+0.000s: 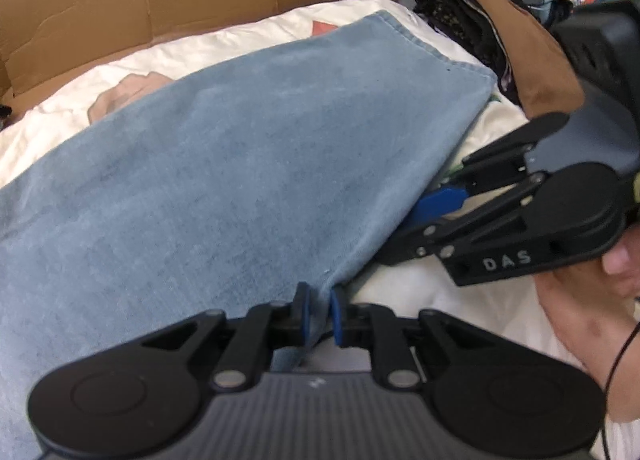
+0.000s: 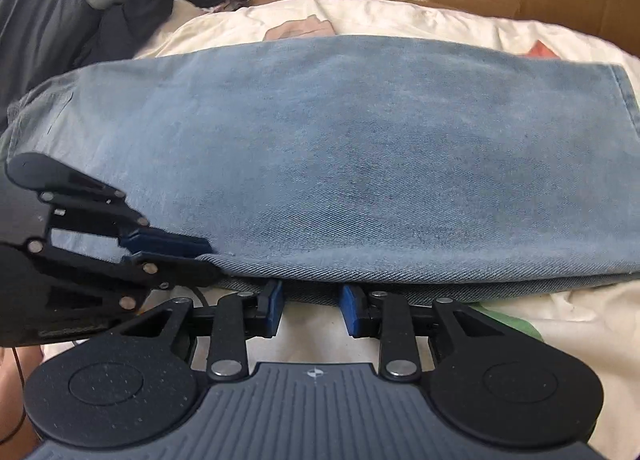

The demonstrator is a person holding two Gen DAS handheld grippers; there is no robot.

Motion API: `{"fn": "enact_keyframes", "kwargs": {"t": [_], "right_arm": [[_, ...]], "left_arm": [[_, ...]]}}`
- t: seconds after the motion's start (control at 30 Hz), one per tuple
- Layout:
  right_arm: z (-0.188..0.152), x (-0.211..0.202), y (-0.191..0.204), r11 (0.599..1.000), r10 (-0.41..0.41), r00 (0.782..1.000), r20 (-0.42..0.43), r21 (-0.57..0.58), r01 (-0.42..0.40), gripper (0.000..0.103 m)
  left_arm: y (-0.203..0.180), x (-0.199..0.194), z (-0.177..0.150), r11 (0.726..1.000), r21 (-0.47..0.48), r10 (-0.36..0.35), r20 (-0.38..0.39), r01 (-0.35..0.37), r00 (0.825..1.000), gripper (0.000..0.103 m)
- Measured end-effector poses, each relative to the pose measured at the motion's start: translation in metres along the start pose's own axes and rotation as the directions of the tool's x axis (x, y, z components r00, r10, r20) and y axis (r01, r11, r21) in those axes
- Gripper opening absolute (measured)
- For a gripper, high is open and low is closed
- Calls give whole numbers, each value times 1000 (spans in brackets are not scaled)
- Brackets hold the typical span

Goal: Fold clothes
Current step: 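Pinch and release the fold edge with the left gripper while the right gripper presses along it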

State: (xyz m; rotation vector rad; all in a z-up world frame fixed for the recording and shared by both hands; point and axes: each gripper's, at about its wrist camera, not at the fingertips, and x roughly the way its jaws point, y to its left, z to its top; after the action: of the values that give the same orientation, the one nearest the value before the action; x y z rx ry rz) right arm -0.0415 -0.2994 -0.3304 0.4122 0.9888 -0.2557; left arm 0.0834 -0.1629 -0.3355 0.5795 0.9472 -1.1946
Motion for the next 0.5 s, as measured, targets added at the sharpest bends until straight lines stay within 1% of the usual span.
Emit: {"fn": "enact_keyframes", "kwargs": {"t": [0.1,0.23,0.3,0.37,0.43,0.5], "right_arm": [[-1,-4,0,1000,6,1000,-11,-6,-6,34],[1,-11,-2,999,33,999,-23,16,-33,33],[3,-13,-1,999,50,999,-20,14,-50,33],[4,-15,1,998,65,998,-17,10,-64,33],[5,-15,4,997,79,997,-15,5,-79,33],[7,-16,7,996,93,996,-13,0,-93,33]], "left_arm": [[-1,-1,-1,1000,1,-1,-1,1,1000,13],[0,-6,-2,1000,-10,-11,-11,11,1000,14],[2,-14,-3,1000,-16,-13,-22,13,1000,21],[5,-25,-8,1000,-6,0,-25,0,1000,30],[10,-39,-15,1000,8,24,-20,-23,1000,35],[19,-50,-22,998,-9,55,-32,-55,998,40]]}}
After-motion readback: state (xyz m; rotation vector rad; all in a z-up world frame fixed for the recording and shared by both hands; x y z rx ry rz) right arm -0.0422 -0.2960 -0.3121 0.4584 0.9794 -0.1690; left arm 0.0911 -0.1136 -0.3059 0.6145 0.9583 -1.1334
